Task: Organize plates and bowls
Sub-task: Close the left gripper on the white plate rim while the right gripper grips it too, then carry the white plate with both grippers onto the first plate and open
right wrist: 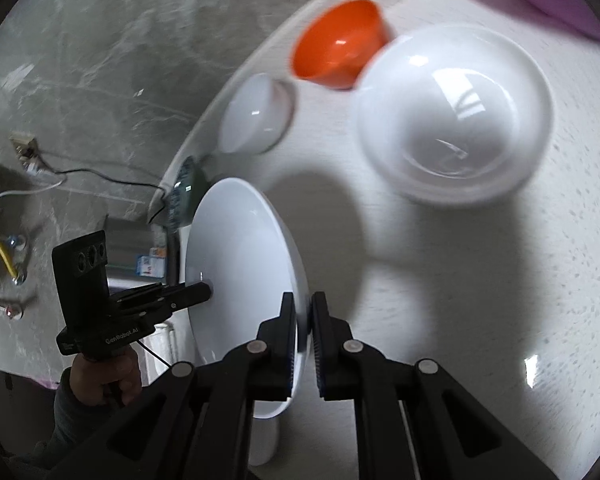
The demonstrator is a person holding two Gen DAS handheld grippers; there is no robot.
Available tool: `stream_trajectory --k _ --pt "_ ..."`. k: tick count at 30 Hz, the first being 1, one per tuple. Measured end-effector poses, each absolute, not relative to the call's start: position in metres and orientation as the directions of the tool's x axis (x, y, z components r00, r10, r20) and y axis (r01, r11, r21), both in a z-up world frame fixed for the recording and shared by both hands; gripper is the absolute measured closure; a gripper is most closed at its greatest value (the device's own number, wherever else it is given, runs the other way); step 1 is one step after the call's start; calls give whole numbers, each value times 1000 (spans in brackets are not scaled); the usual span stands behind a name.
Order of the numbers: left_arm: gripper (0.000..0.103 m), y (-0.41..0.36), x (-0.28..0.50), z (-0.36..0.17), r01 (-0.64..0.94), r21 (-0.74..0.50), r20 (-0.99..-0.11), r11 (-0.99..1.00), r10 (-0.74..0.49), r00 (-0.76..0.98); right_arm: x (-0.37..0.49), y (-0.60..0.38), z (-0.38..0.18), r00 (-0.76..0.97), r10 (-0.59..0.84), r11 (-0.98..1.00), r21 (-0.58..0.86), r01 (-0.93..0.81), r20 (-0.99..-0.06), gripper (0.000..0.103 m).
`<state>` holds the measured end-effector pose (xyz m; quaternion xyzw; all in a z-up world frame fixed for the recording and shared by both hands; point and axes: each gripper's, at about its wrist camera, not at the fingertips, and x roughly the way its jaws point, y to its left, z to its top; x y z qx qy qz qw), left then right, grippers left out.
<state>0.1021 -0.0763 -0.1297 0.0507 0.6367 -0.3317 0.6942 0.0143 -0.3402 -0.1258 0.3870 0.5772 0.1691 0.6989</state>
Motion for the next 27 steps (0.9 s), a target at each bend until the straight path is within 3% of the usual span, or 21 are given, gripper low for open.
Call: stream_trajectory --k 12,19,27 --pt "93 45 55 -86 406 -317 -924 857 -376 72 19 -236 -87 149 740 655 753 65 -656 93" --pt "93 102 12 -107 326 -355 -920 876 -389 43 4 -196 -97 69 741 666 744 50 -668 93" --pt "93 113 -16 -139 311 -377 -917 872 -399 5 -19 -191 -121 23 703 708 702 72 -711 93"
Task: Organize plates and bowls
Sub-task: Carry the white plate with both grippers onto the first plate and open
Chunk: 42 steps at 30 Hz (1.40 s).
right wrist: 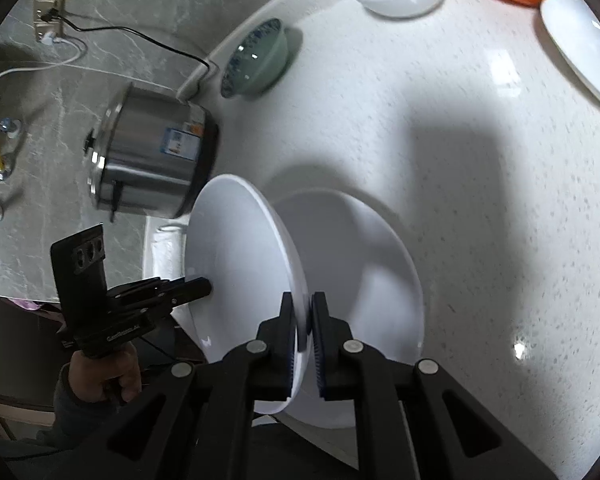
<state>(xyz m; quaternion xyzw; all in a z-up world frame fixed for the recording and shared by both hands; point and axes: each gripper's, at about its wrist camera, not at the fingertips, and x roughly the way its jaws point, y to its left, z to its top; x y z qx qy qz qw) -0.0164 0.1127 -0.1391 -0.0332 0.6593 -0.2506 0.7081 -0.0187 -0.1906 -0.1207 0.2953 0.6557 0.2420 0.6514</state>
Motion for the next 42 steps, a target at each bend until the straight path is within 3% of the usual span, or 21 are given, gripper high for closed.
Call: stream_trajectory --k 19,34,39,41,42 --pt "90 84 -34 -186 381 -271 -954 884 -300 18 -30 -184 -161 9 625 778 624 66 -780 93" --pt "86 77 -49 -179 418 -197 -962 887 -256 91 -41 -159 -139 66 453 888 444 -120 -889 89" --pt "72 71 -55 -175 464 -149 -964 873 -233 130 -43 -152 -134 94 405 910 391 -136 -910 79" --pt "46 68 -57 -173 484 -146 -960 863 -243 143 -45 -149 -132 104 389 917 374 -139 -915 73" --pt "42 66 -57 -172 491 -148 -958 858 -248 145 -45 -148 -132 111 384 919 368 -142 -917 70"
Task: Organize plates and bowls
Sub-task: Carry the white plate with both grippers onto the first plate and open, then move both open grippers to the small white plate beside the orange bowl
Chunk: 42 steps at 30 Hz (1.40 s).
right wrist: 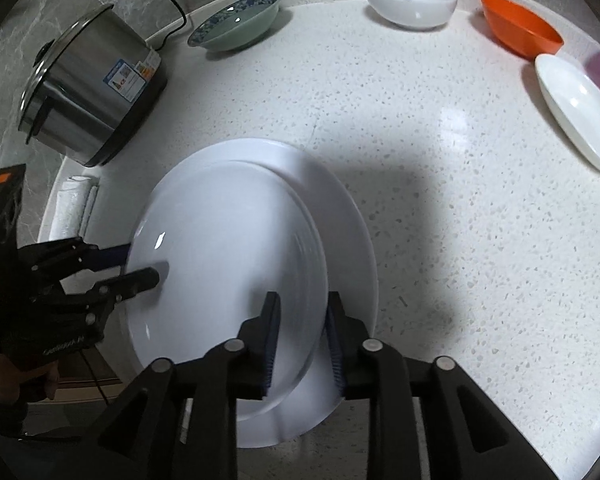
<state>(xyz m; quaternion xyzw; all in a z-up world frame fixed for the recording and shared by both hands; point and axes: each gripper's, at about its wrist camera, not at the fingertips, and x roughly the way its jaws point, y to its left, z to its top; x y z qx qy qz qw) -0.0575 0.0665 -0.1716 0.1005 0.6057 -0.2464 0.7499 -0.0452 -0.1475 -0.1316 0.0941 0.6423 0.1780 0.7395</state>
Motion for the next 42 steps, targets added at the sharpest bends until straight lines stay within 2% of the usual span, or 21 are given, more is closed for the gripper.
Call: stream_trajectory --k 2,4,6,8,9,11,13,19,24,28,31,34,35,42 --pt "35 65 -59 -170 497 -141 -956 856 -248 156 -46 -143 -129 127 370 924 351 -153 -920 58" --pt "34 66 -59 -169 496 -142 -954 857 -252 163 -46 -140 -127 138 363 928 344 -147 -921 53" --pt "23 70 -60 -165 487 -149 -950 860 -262 171 -48 -143 -124 155 367 928 350 -126 -917 46" --pt "3 78 -58 -155 466 -185 -938 865 -296 177 -51 -153 -111 200 401 916 386 -110 -894 35" --pt "0 84 -54 -149 451 -207 -930 868 -317 184 -52 -160 -105 224 426 905 413 -104 -876 31" --pt "0 94 -46 -137 428 -242 -918 871 -348 189 -53 -177 -93 280 471 880 467 -83 -837 15" --pt "0 92 -29 -122 419 -253 -910 872 -362 202 -54 -202 -85 327 511 848 529 -39 -795 12" --pt "0 55 26 -82 454 -297 -875 840 -430 224 -47 -305 -84 429 470 803 575 154 -771 12" --pt "0 -18 75 -78 456 -379 -869 805 -479 123 -28 -392 -86 489 403 775 572 267 -774 12" --pt "0 -94 108 -84 496 -334 -886 801 -447 126 -8 -439 -97 501 368 751 568 336 -783 12" --pt "0 -145 135 -100 481 -350 -887 804 -450 107 7 -466 -118 494 375 709 586 391 -784 18" --pt "2 -187 162 -121 482 -333 -900 811 -425 94 21 -485 -145 461 397 673 593 441 -793 35" --pt "2 -201 171 -129 483 -322 -906 814 -413 93 24 -488 -151 453 402 670 593 447 -795 38" --pt "3 -254 195 -173 495 -296 -930 817 -366 47 46 -503 -177 433 451 649 620 441 -780 40"
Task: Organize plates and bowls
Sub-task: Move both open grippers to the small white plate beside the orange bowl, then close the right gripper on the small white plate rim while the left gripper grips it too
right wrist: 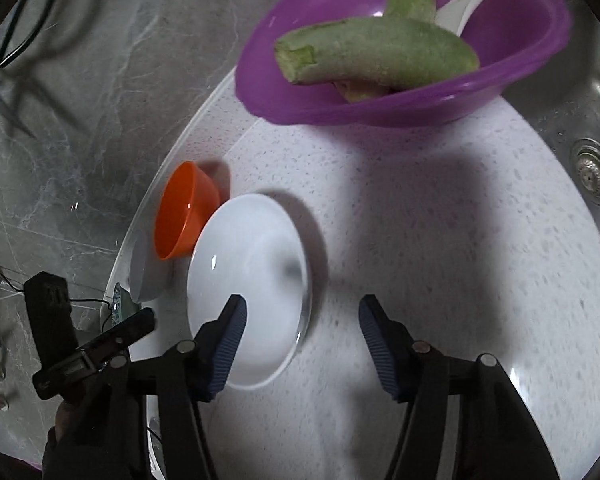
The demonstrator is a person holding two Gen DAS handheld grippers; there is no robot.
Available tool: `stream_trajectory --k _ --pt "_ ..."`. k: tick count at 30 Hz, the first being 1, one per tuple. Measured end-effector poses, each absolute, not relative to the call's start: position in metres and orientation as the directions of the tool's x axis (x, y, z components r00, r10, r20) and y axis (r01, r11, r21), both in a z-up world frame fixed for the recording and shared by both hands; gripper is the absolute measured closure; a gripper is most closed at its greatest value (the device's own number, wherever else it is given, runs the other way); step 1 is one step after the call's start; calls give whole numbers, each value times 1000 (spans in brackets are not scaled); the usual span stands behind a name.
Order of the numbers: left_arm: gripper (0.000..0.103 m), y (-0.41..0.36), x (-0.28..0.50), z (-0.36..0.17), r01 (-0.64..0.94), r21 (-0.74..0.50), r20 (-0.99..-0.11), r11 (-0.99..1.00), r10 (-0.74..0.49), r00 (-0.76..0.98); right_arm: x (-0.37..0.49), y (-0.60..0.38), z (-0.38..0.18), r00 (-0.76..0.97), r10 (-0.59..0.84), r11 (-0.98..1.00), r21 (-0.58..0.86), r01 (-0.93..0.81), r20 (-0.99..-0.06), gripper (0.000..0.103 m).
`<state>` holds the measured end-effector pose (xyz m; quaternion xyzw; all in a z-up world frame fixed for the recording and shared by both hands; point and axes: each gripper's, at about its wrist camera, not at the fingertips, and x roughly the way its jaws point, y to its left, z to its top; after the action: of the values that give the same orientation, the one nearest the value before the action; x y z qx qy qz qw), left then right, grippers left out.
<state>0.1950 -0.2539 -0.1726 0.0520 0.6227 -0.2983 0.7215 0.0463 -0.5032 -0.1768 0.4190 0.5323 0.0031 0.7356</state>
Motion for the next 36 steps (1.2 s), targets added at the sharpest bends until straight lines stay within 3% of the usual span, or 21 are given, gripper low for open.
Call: stream_trajectory --k 5,12,15,17,23,36 --pt "23 -268 199 -195 493 -311 -932 812 -363 11 49 -508 -181 427 464 651 626 430 -776 40" --pt "30 -276 195 -198 519 -309 -931 797 -366 7 58 -499 -184 412 476 673 624 398 -777 44" --pt "45 -285 194 -198 542 -287 -936 790 -350 15 58 -494 -185 386 481 687 612 391 -787 58" --pt "61 -292 192 -198 553 -275 -940 786 -341 16 57 -494 -188 376 491 682 615 396 -786 71" --pt "88 -296 184 -196 584 -254 -946 771 -324 16 57 -494 -192 365 480 686 601 410 -798 91" --pt "89 -297 172 -196 594 -241 -950 768 -312 18 58 -492 -190 354 467 704 583 406 -810 93"
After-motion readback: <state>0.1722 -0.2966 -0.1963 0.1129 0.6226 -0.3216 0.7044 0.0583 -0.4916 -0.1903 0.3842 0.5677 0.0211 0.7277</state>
